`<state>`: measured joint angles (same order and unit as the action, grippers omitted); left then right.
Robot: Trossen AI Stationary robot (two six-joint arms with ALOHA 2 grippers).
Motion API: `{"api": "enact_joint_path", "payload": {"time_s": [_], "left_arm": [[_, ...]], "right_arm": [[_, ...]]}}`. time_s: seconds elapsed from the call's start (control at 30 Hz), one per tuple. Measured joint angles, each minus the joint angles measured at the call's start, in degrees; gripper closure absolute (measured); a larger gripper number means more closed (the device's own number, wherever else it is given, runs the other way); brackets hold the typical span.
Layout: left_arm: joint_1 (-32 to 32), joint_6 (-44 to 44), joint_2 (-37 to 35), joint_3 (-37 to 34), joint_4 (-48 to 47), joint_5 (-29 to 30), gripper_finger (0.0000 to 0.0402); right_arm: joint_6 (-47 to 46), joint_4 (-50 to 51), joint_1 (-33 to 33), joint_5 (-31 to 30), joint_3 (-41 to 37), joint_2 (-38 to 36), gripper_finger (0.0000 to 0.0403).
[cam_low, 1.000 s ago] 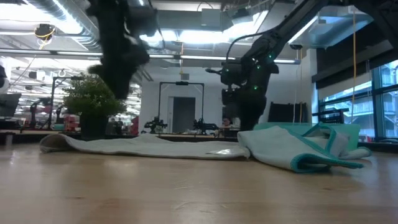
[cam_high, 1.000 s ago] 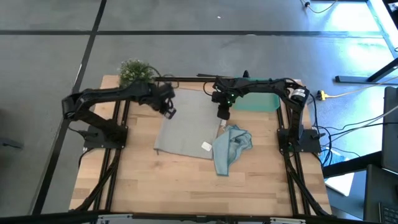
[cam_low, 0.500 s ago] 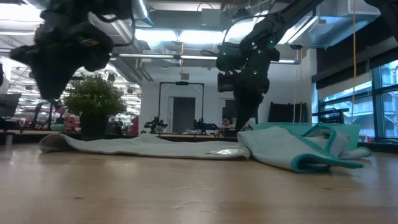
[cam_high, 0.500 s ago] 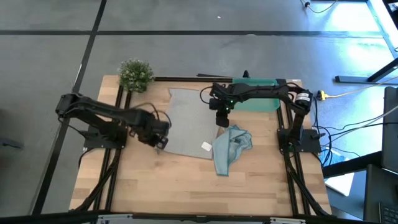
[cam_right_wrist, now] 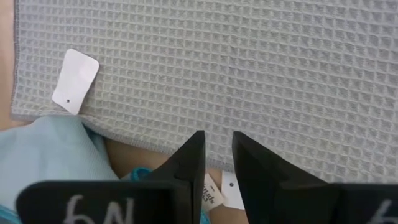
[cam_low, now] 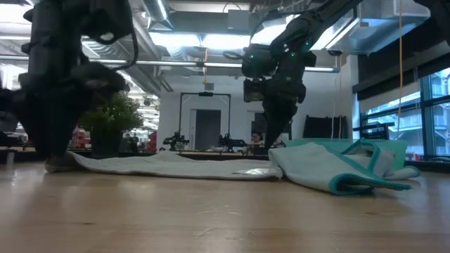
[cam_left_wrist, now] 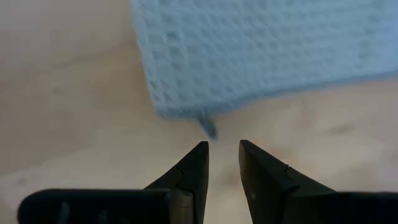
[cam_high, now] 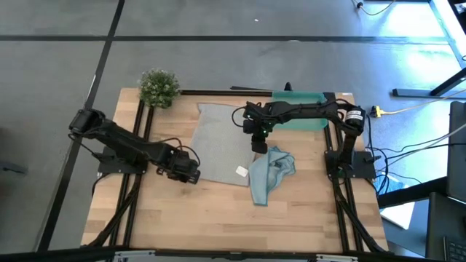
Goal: Roll microfiber towels into tight, uniform cylinder then place into a basket
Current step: Roll the grey microfiber towel
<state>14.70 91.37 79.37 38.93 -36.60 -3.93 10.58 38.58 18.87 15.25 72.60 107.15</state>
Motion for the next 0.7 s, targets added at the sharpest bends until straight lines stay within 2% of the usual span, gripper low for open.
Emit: {"api": "enact_joint_path", "payload": {"time_s": [0.3, 0.5, 0.7], "left_arm": [[0.0, 0.0, 6.2, 0.3, 0.6, 0.4, 0.0317], [0.0, -1.2, 7.3, 0.4, -0.5, 0.8, 0.0317], [0.0, -4.2, 7.4, 0.4, -3.3, 1.8, 0.035]], "right_arm": [[-1.1, 0.1, 0.0, 0.0, 0.0, 0.0, 0.032], [-1.4, 0.1, 0.0, 0.0, 0.0, -0.1, 0.032], [-1.5, 0.1, -0.2, 0.0, 0.0, -0.1, 0.032]]}}
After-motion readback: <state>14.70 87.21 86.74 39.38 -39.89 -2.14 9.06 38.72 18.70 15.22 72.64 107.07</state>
